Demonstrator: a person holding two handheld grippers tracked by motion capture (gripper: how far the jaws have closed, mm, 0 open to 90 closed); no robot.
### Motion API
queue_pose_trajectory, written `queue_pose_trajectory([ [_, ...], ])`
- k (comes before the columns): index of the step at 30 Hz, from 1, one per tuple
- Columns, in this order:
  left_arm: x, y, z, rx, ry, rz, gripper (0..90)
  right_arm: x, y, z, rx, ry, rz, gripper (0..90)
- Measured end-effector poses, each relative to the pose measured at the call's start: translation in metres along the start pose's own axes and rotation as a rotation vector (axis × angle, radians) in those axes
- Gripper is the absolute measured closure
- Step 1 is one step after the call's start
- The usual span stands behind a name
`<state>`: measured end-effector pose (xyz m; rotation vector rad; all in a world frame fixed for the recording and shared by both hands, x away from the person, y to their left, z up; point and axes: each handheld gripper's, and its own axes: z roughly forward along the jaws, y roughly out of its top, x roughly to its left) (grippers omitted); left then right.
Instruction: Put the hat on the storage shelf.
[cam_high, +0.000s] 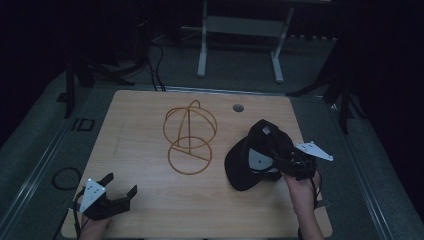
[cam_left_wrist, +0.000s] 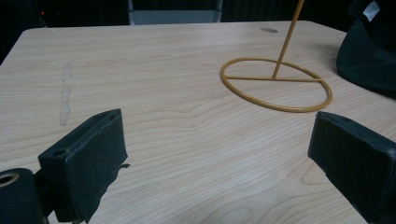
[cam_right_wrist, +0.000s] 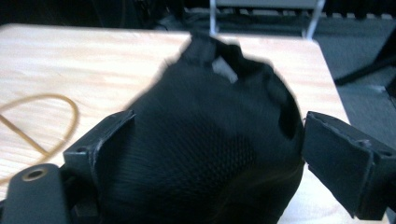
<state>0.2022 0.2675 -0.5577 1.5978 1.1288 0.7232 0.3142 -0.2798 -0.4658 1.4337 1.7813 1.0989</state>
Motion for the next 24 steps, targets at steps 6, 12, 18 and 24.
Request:
queue_pose_trajectory([
  [6, 0.0, 0.0, 0.001, -0.002, -0.007, -0.005, 4.7, 0.0, 0.0, 0.004, 0.016, -0.01, 0.038, 17.0],
  [12, 0.0, 0.001, 0.001, -0.006, -0.009, -0.011, 4.7, 0.001, 0.002, 0.005, 0.054, 0.013, 0.022, 40.4],
  [18, 0.001, 0.001, 0.001, -0.006, -0.012, -0.014, 4.7, 0.002, -0.007, 0.006, 0.076, -0.021, -0.023, 85.6],
  [24, 0.001, 0.001, 0.001, 0.001, -0.012, -0.021, 4.7, 0.002, -0.007, 0.006, 0.061, -0.04, -0.038, 87.1],
])
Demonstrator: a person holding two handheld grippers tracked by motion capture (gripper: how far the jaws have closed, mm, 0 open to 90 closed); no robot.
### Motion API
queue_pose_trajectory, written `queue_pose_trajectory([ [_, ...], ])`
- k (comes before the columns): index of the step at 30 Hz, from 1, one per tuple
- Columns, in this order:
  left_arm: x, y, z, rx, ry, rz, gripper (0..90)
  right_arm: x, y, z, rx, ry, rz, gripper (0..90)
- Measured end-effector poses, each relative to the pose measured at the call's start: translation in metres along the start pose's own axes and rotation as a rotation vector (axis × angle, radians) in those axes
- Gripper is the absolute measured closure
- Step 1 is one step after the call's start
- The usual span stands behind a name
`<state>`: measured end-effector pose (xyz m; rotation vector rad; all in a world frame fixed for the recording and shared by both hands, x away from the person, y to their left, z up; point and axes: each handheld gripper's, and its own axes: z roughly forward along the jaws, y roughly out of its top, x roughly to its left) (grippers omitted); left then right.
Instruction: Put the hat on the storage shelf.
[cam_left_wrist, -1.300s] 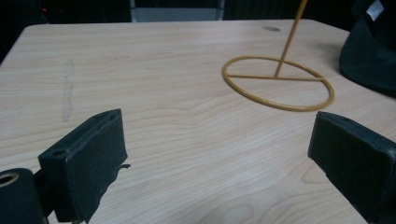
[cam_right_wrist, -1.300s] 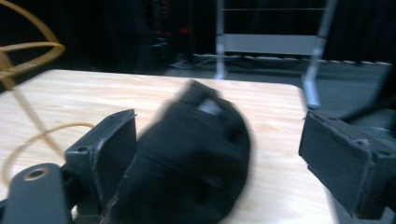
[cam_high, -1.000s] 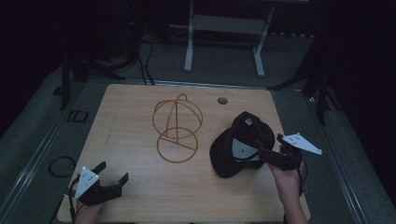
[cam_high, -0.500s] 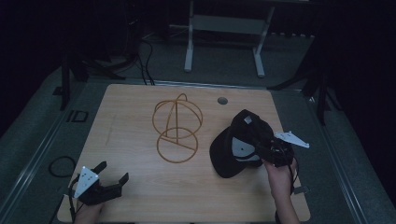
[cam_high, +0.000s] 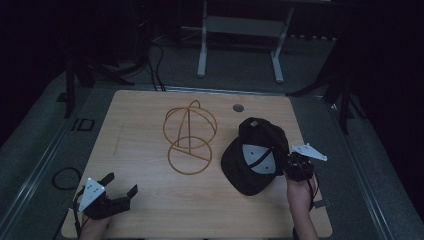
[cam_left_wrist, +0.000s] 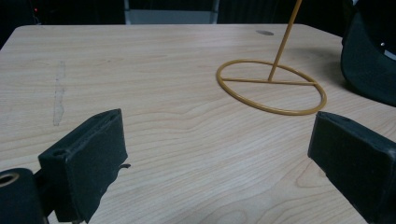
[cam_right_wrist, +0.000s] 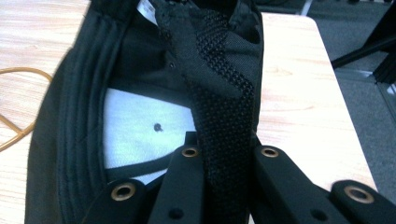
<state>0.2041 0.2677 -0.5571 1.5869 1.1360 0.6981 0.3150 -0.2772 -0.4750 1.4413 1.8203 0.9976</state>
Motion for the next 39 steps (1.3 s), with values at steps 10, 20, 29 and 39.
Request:
queue_pose_trajectory([
  [10, 0.0, 0.0, 0.0, 0.004, -0.014, -0.01, 5.2, 0.007, 0.025, -0.013, -0.067, 0.017, -0.065, 87.5],
  [20, 0.0, 0.001, 0.0, 0.001, -0.022, -0.017, 5.2, 0.012, 0.048, -0.027, -0.123, 0.04, -0.089, 87.5],
  [29, -0.01, 0.003, 0.003, 0.008, -0.069, -0.016, 6.3, 0.02, 0.063, -0.052, -0.19, 0.065, -0.148, 87.5],
  [39, -0.042, 0.011, 0.009, 0.013, -0.174, 0.04, 6.4, 0.026, 0.065, -0.08, -0.238, 0.122, -0.191, 87.5],
])
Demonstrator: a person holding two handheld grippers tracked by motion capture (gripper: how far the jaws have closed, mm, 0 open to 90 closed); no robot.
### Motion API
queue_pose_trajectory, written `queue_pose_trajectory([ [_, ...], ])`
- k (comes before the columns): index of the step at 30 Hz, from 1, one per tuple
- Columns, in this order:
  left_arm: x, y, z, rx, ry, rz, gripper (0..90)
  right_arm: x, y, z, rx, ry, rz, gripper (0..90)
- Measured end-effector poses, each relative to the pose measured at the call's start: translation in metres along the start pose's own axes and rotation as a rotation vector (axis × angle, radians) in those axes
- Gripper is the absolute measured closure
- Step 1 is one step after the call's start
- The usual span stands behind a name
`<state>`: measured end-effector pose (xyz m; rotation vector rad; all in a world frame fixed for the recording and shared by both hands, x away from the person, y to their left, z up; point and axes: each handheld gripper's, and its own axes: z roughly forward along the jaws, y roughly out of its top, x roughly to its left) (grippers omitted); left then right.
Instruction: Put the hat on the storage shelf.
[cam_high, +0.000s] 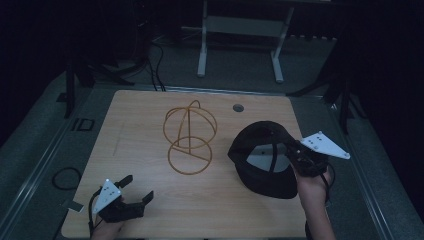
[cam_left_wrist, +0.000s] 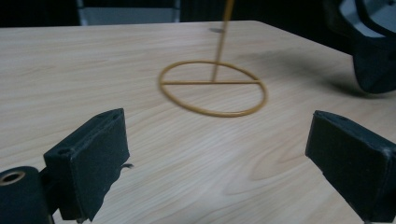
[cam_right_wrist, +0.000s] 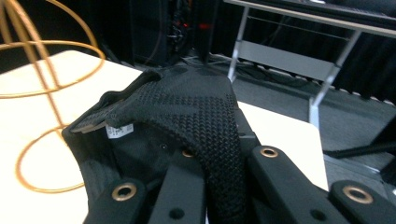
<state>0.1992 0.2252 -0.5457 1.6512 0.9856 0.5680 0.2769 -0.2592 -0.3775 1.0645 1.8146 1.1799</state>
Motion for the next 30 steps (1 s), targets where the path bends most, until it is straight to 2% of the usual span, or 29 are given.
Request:
queue_pose_trajectory([
  [1, 0.0, 0.0, 0.0, 0.0, 0.0, 0.0, 6.7, 0.0, 0.0, 0.0, 0.0, 0.0, 0.0, 87.5],
  [2, -0.01, 0.004, 0.003, 0.008, -0.032, 0.001, 7.8, 0.002, 0.0, -0.005, -0.006, 0.018, -0.004, 87.5],
  [3, -0.01, 0.004, 0.003, 0.008, -0.032, 0.001, 8.7, 0.002, 0.0, -0.005, -0.006, 0.018, -0.004, 87.5],
  [4, -0.018, 0.008, 0.006, 0.008, -0.073, 0.0, 9.4, 0.006, 0.0, -0.009, -0.011, 0.041, -0.007, 87.5],
  [5, -0.018, 0.008, 0.006, 0.008, -0.073, 0.0, 9.8, 0.006, 0.0, -0.009, -0.011, 0.041, -0.007, 87.5],
  [6, -0.027, 0.012, 0.009, 0.011, -0.097, 0.01, 10.9, 0.009, -0.001, -0.014, -0.016, 0.056, -0.013, 87.5],
  [7, -0.027, 0.012, 0.009, 0.011, -0.097, 0.01, 11.0, 0.01, -0.001, -0.015, -0.017, 0.064, -0.015, 87.5],
  [8, -0.033, 0.017, 0.012, 0.015, -0.141, -0.001, 10.9, 0.011, -0.001, -0.018, -0.021, 0.073, -0.018, 87.5],
  [9, -0.033, 0.017, 0.012, 0.015, -0.141, -0.001, 11.0, 0.011, -0.001, -0.018, -0.021, 0.073, -0.018, 87.5],
  [10, -0.039, 0.022, 0.018, 0.029, -0.188, -0.022, 11.0, 0.015, -0.002, -0.021, -0.022, 0.095, -0.024, 87.5],
  [11, -0.039, 0.022, 0.018, 0.029, -0.188, -0.022, 11.0, 0.015, -0.002, -0.021, -0.022, 0.095, -0.024, 87.5],
  [12, -0.044, 0.027, 0.022, 0.038, -0.215, -0.026, 11.0, 0.018, -0.002, -0.023, -0.023, 0.11, -0.024, 87.5],
  [15, -0.049, 0.033, 0.026, 0.053, -0.2, -0.019, 12.4, 0.022, -0.003, -0.024, -0.023, 0.127, -0.031, 87.4],
  [16, -0.052, 0.038, 0.029, 0.044, -0.205, -0.023, 13.2, 0.026, -0.003, -0.026, -0.023, 0.147, -0.035, 87.4],
  [17, -0.052, 0.038, 0.029, 0.044, -0.205, -0.023, 14.8, 0.026, -0.003, -0.026, -0.023, 0.147, -0.035, 87.4],
  [21, -0.059, 0.048, 0.035, 0.024, -0.237, -0.023, 14.9, 0.034, -0.003, -0.028, -0.032, 0.174, -0.042, 87.4],
  [25, -0.067, 0.058, 0.04, 0.023, -0.251, 0.008, 15.5, 0.045, -0.002, -0.029, -0.027, 0.2, -0.063, 87.4],
  [26, -0.071, 0.064, 0.043, 0.024, -0.263, 0.028, 15.5, 0.048, -0.002, -0.028, -0.027, 0.208, -0.07, 87.4],
  [29, -0.075, 0.068, 0.046, 0.027, -0.269, 0.041, 15.5, 0.053, -0.002, -0.027, -0.027, 0.227, -0.076, 87.4],
  [30, -0.08, 0.072, 0.05, 0.033, -0.284, 0.055, 15.5, 0.056, -0.002, -0.026, -0.025, 0.236, -0.079, 87.4],
])
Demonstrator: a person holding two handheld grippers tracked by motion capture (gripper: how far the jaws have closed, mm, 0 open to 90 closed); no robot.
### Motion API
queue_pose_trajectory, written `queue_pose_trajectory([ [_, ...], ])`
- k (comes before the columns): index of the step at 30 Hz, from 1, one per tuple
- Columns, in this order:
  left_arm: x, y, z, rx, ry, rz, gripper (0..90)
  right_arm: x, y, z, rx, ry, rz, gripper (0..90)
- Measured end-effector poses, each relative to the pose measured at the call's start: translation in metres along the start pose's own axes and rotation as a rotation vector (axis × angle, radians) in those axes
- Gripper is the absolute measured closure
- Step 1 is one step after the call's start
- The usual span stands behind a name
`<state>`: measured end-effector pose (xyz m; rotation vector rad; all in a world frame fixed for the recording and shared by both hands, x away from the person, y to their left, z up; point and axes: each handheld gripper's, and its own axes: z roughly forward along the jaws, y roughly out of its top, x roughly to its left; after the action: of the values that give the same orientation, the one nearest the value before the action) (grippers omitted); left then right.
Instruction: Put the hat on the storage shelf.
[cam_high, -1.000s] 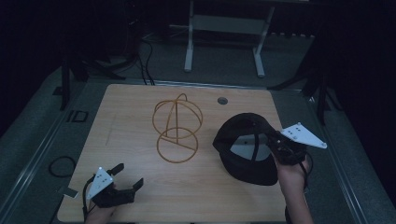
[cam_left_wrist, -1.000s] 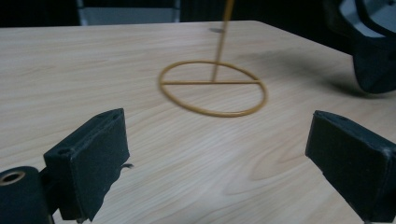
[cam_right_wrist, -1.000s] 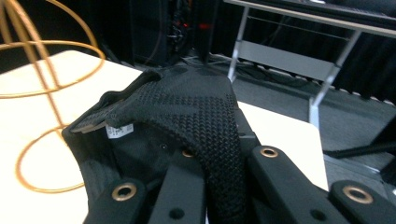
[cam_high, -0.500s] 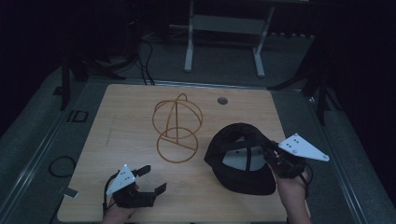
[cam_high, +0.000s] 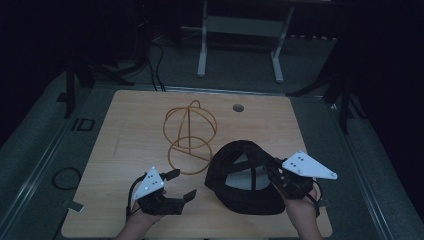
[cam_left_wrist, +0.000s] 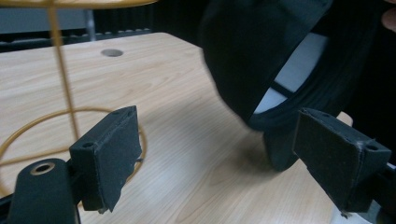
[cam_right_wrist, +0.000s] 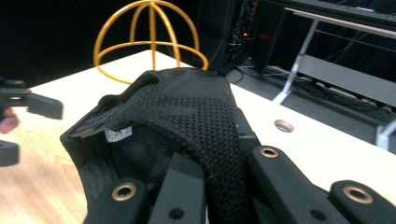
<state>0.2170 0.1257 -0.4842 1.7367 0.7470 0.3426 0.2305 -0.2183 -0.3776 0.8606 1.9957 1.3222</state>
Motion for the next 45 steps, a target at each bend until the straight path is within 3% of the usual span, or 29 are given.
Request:
queue_pose_trajectory([
  [4, -0.004, 0.005, 0.009, 0.009, -0.043, 0.007, 15.5, 0.007, 0.002, 0.003, -0.004, 0.028, -0.002, 87.4],
  [9, -0.005, 0.009, 0.018, 0.01, -0.056, 0.002, 15.6, 0.013, 0.005, 0.004, -0.008, 0.056, -0.013, 87.4],
  [10, -0.004, 0.012, 0.02, -0.005, -0.081, -0.016, 17.8, 0.016, 0.006, 0.003, -0.015, 0.072, -0.014, 87.4],
  [15, -0.003, 0.017, 0.023, -0.003, -0.092, -0.012, 28.1, 0.019, 0.007, 0.004, -0.018, 0.116, -0.01, 87.3],
  [17, -0.002, 0.02, 0.023, 0.0, -0.096, -0.009, 35.7, 0.021, 0.006, 0.005, -0.017, 0.138, -0.018, 87.4],
  [18, -0.003, 0.021, 0.025, 0.01, -0.078, 0.009, 38.2, 0.023, 0.006, 0.006, -0.011, 0.14, -0.028, 87.3],
  [21, -0.002, 0.021, 0.027, 0.028, -0.068, 0.027, 55.5, 0.024, 0.006, 0.006, -0.007, 0.153, -0.032, 87.3],
  [22, -0.001, 0.021, 0.03, 0.037, -0.042, 0.014, 61.2, 0.024, 0.005, 0.008, -0.001, 0.18, -0.025, 87.3],
  [23, -0.001, 0.021, 0.03, 0.037, -0.042, 0.014, 65.9, 0.024, 0.005, 0.008, -0.001, 0.18, -0.025, 87.3],
  [24, -0.001, 0.021, 0.032, 0.037, -0.005, 0.011, 71.6, 0.024, 0.003, 0.01, 0.011, 0.18, -0.033, 87.3],
  [27, -0.003, 0.023, 0.033, 0.032, 0.028, 0.013, 85.7, 0.026, 0.0, 0.012, 0.025, 0.187, -0.04, 87.3],
  [30, -0.008, 0.03, 0.031, 0.0, 0.059, 0.033, 87.1, 0.027, -0.003, 0.011, 0.022, 0.18, -0.04, 87.3],
  [42, -0.02, 0.043, 0.025, -0.028, 0.079, 0.063, 87.9, 0.02, -0.022, 0.0, 0.016, 0.148, -0.008, 86.9],
  [45, -0.025, 0.05, 0.025, -0.043, 0.069, 0.065, 87.9, 0.017, -0.041, 0.0, 0.053, 0.129, 0.019, 86.4],
])
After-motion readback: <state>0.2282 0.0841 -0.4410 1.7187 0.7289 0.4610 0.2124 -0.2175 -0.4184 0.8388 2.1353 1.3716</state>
